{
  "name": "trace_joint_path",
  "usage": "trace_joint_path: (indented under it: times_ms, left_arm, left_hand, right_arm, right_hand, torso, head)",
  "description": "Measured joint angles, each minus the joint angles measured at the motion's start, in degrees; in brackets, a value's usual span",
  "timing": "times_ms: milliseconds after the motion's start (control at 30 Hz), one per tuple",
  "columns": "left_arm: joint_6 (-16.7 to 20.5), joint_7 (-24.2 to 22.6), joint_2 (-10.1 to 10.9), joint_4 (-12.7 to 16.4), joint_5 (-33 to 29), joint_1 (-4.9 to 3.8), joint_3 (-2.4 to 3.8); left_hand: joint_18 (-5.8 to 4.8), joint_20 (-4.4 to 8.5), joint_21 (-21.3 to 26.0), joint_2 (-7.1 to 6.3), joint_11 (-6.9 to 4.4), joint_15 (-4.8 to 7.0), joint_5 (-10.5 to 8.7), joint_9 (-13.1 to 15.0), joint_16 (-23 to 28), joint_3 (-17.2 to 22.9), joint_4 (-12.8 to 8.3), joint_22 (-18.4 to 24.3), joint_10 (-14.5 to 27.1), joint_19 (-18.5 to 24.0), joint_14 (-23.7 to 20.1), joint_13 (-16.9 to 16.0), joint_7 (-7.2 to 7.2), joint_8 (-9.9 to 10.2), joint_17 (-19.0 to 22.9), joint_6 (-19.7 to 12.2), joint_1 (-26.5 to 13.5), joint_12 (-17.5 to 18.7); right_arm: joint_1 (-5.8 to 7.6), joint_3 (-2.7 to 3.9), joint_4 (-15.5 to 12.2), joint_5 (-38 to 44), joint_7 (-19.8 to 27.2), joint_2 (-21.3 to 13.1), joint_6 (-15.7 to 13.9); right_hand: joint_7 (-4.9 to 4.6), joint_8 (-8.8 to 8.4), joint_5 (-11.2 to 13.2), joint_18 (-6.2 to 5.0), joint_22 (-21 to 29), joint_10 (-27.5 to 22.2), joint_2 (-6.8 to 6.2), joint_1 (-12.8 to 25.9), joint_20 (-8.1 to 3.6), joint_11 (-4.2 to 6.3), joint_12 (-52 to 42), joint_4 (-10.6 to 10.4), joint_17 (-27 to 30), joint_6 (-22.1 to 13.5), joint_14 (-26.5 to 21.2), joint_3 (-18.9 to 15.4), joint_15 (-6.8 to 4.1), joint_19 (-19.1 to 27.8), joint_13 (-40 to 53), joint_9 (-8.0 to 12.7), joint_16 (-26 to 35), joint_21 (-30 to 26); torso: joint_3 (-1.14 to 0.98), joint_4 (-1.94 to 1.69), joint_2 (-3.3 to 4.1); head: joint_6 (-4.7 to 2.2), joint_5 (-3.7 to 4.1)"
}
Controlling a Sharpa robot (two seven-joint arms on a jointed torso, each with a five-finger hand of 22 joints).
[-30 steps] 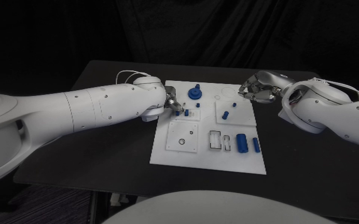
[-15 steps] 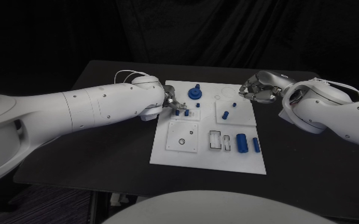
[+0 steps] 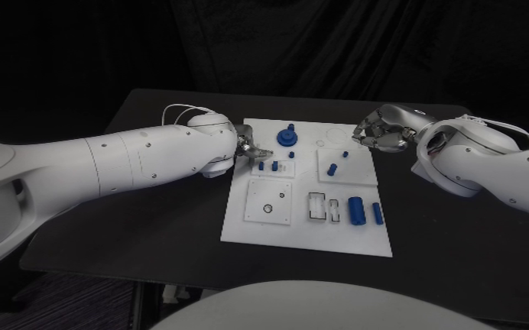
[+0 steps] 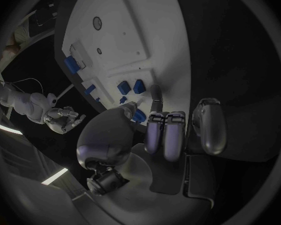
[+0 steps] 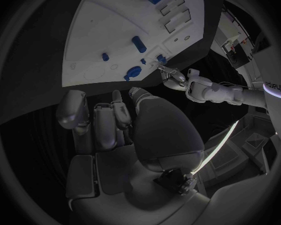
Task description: Assemble the parts on the task board
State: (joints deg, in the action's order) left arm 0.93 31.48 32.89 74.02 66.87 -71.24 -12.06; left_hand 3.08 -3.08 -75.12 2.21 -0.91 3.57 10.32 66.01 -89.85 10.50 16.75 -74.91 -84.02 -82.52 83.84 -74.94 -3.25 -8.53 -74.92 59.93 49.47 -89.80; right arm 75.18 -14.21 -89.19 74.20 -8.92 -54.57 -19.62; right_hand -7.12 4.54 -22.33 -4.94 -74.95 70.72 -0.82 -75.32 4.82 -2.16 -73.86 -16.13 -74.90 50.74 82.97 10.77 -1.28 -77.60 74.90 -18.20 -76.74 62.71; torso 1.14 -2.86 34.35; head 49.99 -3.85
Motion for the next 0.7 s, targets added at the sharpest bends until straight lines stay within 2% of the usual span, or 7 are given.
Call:
trace_joint_path:
  times_ms: [167, 267, 367, 433, 467, 500, 700]
  left_arm:
    - [6.21, -6.27, 1.61, 1.35, 0.47, 0.34, -0.14]
    - [9.72, -11.45, 2.67, 2.20, 0.63, 0.33, -0.07]
    - [13.13, -18.24, 3.90, 2.87, 0.78, 0.27, -0.07]
    - [14.78, -23.11, 4.69, 3.35, 0.85, 0.07, -0.09]
    - [15.23, -25.09, 4.95, 3.45, 0.88, -0.07, -0.09]
    - [15.60, -27.17, 5.15, 3.49, 0.90, -0.25, -0.09]
    - [15.74, -37.19, 4.11, 1.69, 1.09, -0.86, -0.04]
  left_hand:
    - [0.01, -0.60, 2.16, 1.18, 0.59, -0.62, 5.63, 6.71, 0.00, -2.03, -0.16, 0.00, 0.02, 1.50, 0.22, 0.00, -0.37, -3.43, 0.00, -5.04, 4.03, 0.00]
    - [1.38, -1.24, 7.85, 0.82, 1.83, -1.95, 7.75, 8.24, 0.35, -1.94, -0.21, 0.00, 0.02, 6.12, 0.18, 0.00, -1.45, -3.45, 0.00, -9.09, 9.65, 1.26]
    - [2.32, -3.01, 21.03, -0.02, 4.68, -4.50, 7.23, 6.85, 10.55, -0.63, 0.11, -0.02, 14.06, 18.24, -11.73, 0.01, -4.06, -0.76, 0.42, -14.83, 17.61, 16.57]
    - [3.73, -3.77, 28.32, -0.27, 6.17, -6.30, 6.10, 4.11, 19.20, 1.26, -0.05, -0.04, 27.61, 25.47, -24.82, 0.68, -5.18, 1.29, 8.14, -16.36, 21.99, 28.41]
    - [4.04, -4.43, 32.49, -0.67, 7.04, -7.17, 5.49, 2.76, 24.47, 2.82, -0.13, -0.04, 38.50, 29.95, -32.87, 4.59, -5.70, 2.03, 13.63, -16.87, 25.19, 38.20]
    - [4.04, -4.91, 35.16, -1.09, 7.65, -7.82, 5.49, 1.93, 27.35, 3.91, -0.17, -0.04, 42.25, 32.94, -37.34, 6.80, -6.10, 2.67, 16.77, -17.72, 27.22, 42.31]
    - [4.04, -6.68, 29.91, -2.73, 10.55, -9.97, 5.49, -0.03, 28.08, 8.61, -1.76, -0.03, 52.49, 30.42, -38.85, 17.59, -6.27, 4.29, 21.62, -22.18, 35.49, 55.81]
  right_arm:
    - [0.00, 0.00, -0.14, 0.00, 0.04, -0.27, -0.03]
    - [-0.01, 0.00, -0.20, 0.00, 0.06, -0.52, -0.06]
    - [-0.01, 0.00, -0.27, 0.00, 0.09, -0.72, -0.12]
    - [-0.01, 0.00, -0.35, 0.00, 0.11, -0.85, -0.17]
    - [-0.01, 0.00, -0.39, 0.00, 0.11, -0.92, -0.20]
    - [-0.01, 0.00, -0.44, 0.00, 0.12, -0.99, -0.22]
    - [-0.01, 0.00, -0.66, 0.00, 0.26, -1.21, -0.42]
  right_hand:
    - [0.00, 0.00, -0.07, 0.00, 0.00, 0.00, 0.00, 0.00, 0.00, 0.00, 0.00, -0.15, 0.00, 0.00, 0.00, 0.15, 0.00, 0.00, 0.00, 0.00, 0.00, 0.00]
    - [0.00, 0.00, -0.07, 0.00, 0.00, 0.00, 0.00, 0.00, 0.00, 0.00, 0.00, -0.15, -0.04, 0.00, 0.00, 0.15, 0.00, 0.00, 0.00, 0.00, 0.00, 0.00]
    - [0.00, 0.00, -0.07, 0.00, 0.01, 0.00, 0.00, 0.00, 0.00, 0.00, 0.00, -0.15, -0.04, 0.00, 0.00, 0.15, 0.00, 0.00, 0.00, 0.00, 0.00, 0.00]
    - [0.00, 0.00, -0.07, 0.00, 0.01, 0.00, 0.00, 0.00, 0.00, 0.00, 0.00, -0.15, -0.05, 0.00, 0.00, 0.15, 0.00, 0.00, 0.00, 0.00, 0.00, 0.00]
    - [0.00, 0.00, -0.07, 0.00, 0.01, 0.00, 0.00, 0.00, 0.00, 0.00, 0.00, -0.15, -0.04, 0.00, 0.00, 0.15, 0.00, 0.00, 0.00, 0.00, 0.00, 0.00]
    - [0.00, 0.00, -0.07, 0.00, 0.01, 0.00, 0.00, 0.00, 0.00, 0.00, 0.00, -0.15, -0.04, 0.00, 0.00, 0.15, 0.00, 0.00, 0.00, 0.00, 0.00, 0.00]
    - [0.00, 0.00, -0.07, 0.00, 0.02, 0.00, 0.00, 0.00, 0.00, 0.00, 0.00, -0.15, -0.04, 0.00, 0.00, 0.15, 0.00, 0.00, 0.00, 0.00, 0.00, 0.00]
  torso:
    - [0.01, 0.03, 0.00]
    - [0.00, 0.03, 0.00]
    - [0.01, 0.03, 0.01]
    - [0.01, 0.02, 0.02]
    - [0.01, 0.02, 0.03]
    - [0.01, 0.01, 0.03]
    - [0.06, -0.02, 0.04]
  head:
    - [0.00, 0.26]
    - [0.00, 0.51]
    - [0.00, 0.86]
    - [0.00, 1.19]
    - [0.00, 1.37]
    - [0.00, 1.49]
    - [0.00, 2.19]
